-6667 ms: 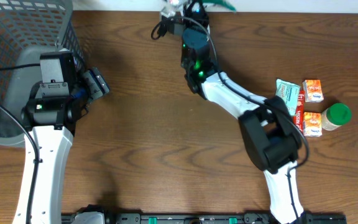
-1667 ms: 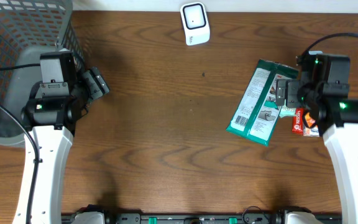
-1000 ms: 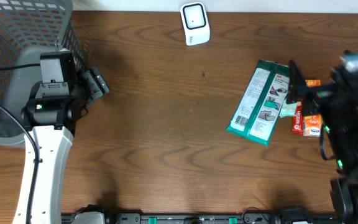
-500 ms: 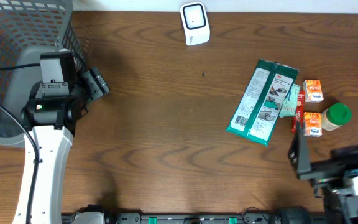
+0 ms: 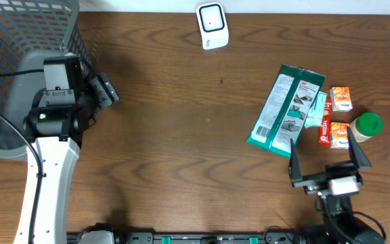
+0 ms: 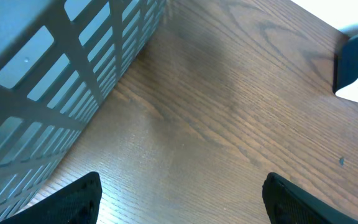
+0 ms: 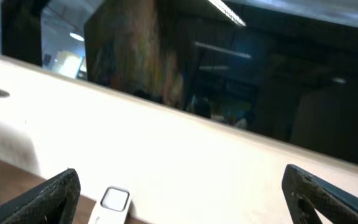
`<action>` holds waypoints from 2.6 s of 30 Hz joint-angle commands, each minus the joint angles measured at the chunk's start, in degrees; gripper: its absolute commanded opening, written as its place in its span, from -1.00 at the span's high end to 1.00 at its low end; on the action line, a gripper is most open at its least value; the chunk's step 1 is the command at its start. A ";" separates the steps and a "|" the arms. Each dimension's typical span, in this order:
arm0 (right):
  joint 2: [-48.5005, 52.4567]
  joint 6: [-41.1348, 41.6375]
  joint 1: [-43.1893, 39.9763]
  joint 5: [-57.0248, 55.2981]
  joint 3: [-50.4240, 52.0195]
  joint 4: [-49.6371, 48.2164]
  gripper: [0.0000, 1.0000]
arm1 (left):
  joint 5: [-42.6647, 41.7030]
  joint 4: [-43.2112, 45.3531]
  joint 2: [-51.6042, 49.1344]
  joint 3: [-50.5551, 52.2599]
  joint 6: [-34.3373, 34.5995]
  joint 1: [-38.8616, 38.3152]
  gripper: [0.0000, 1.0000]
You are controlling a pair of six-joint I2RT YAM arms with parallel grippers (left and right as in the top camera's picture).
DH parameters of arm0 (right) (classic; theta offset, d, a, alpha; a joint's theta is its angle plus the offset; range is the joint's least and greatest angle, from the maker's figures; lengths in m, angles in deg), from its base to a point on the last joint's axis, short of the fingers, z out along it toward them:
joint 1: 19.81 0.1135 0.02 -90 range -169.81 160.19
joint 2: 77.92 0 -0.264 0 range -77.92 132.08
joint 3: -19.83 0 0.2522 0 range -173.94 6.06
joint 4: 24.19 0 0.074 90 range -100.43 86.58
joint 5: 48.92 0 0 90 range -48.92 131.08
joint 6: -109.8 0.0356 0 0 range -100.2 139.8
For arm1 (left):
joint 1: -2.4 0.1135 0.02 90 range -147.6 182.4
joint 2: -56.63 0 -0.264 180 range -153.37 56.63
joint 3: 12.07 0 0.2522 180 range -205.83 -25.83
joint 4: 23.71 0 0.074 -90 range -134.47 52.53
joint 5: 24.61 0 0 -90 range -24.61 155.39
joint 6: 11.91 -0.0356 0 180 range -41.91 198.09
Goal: Scan the item barcode
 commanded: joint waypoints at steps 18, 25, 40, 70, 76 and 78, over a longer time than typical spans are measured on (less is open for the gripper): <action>-0.46 -0.94 0.92 -2.84 8.87 12.24 -0.99 | 0.94 0.00 0.09 -0.31 0.07 0.31 -0.68; -0.46 -0.17 0.92 -2.60 8.87 21.55 -0.99 | 0.94 0.00 0.09 -0.31 0.07 0.31 -0.68; -0.42 0.79 0.92 -2.67 8.85 21.53 -0.98 | 0.92 0.00 0.09 -0.31 0.07 0.31 -0.68; -0.42 0.79 0.92 -2.67 8.85 21.53 -0.98 | 0.92 0.00 0.09 -0.31 0.07 0.31 -0.68; -0.42 0.79 0.92 -2.67 8.85 21.53 -0.98 | 0.92 -0.02 0.15 -0.31 0.07 0.31 -0.68; -0.42 0.79 0.92 -2.67 8.85 21.53 -0.99 | 0.94 -0.02 1.14 -0.31 0.07 0.31 -0.68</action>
